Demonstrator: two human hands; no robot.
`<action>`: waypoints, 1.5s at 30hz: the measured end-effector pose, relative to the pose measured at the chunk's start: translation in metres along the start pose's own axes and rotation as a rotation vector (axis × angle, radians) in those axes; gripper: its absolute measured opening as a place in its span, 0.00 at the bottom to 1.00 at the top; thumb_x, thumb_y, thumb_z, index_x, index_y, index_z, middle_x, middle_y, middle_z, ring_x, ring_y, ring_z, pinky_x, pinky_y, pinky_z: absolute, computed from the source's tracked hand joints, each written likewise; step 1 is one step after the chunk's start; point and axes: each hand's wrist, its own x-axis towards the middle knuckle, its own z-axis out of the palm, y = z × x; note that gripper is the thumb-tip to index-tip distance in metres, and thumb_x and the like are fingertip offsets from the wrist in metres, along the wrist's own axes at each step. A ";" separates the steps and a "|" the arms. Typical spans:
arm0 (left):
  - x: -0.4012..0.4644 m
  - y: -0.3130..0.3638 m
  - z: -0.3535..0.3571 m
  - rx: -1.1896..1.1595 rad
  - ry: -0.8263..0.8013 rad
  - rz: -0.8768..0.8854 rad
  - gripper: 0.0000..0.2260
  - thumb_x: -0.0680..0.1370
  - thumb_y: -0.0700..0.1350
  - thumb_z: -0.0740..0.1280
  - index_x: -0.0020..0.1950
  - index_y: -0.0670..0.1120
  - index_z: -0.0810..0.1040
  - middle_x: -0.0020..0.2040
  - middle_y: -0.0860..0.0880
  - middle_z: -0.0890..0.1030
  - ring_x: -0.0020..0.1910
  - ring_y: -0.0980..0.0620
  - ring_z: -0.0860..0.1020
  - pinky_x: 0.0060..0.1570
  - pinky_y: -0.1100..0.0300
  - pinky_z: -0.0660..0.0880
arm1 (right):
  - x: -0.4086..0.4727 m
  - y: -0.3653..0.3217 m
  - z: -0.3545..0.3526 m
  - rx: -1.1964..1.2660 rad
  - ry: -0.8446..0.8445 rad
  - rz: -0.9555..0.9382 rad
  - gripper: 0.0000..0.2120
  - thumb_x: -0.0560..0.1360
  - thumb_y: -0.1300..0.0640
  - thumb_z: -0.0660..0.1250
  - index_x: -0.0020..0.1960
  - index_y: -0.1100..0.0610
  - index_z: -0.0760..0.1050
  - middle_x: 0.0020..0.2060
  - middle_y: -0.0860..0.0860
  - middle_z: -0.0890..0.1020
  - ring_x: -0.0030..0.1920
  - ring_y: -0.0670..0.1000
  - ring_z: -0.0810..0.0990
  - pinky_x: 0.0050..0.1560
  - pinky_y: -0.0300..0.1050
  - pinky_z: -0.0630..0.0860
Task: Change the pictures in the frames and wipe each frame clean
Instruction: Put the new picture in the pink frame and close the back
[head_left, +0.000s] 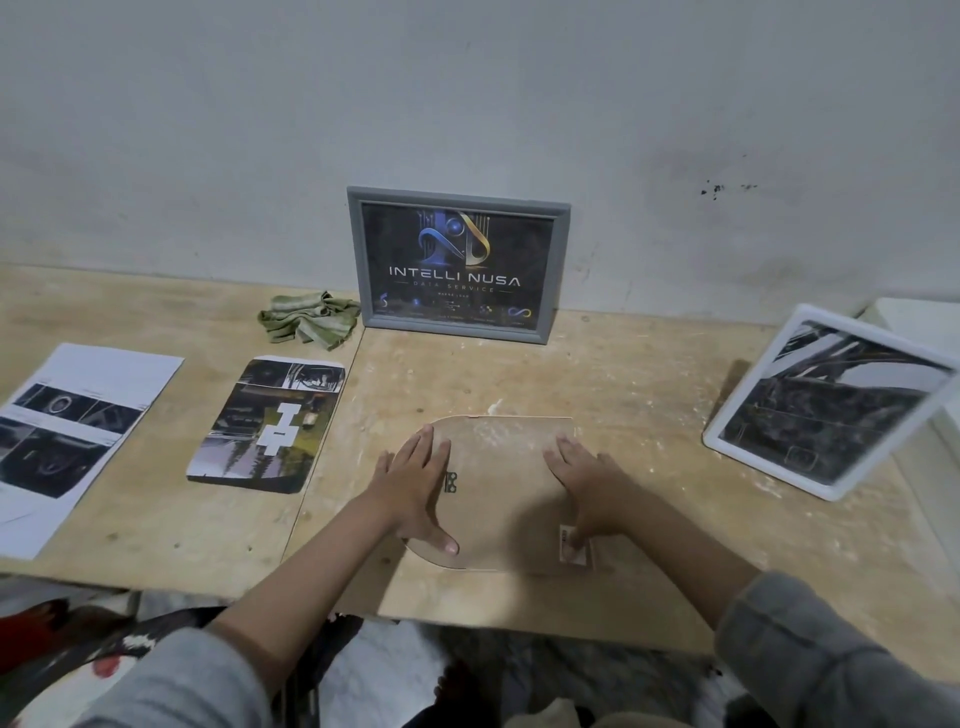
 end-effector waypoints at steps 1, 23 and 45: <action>0.001 0.000 0.001 0.008 0.004 0.001 0.63 0.61 0.67 0.74 0.77 0.48 0.32 0.75 0.46 0.28 0.76 0.46 0.33 0.73 0.41 0.40 | 0.000 0.000 0.000 -0.006 0.007 -0.008 0.61 0.62 0.44 0.78 0.77 0.57 0.39 0.76 0.58 0.39 0.77 0.54 0.42 0.73 0.57 0.48; 0.004 -0.011 -0.006 0.132 -0.007 0.100 0.65 0.59 0.67 0.75 0.76 0.46 0.32 0.76 0.43 0.31 0.76 0.45 0.35 0.73 0.46 0.40 | -0.006 0.007 0.005 0.126 0.022 -0.031 0.61 0.63 0.45 0.77 0.77 0.61 0.37 0.76 0.58 0.38 0.76 0.54 0.39 0.73 0.56 0.46; 0.002 -0.021 0.014 0.085 -0.009 0.078 0.62 0.59 0.75 0.67 0.73 0.56 0.27 0.73 0.43 0.24 0.74 0.44 0.28 0.72 0.40 0.39 | 0.019 -0.018 -0.012 -0.306 0.014 -0.182 0.53 0.69 0.46 0.72 0.75 0.67 0.41 0.74 0.67 0.45 0.75 0.65 0.47 0.73 0.57 0.49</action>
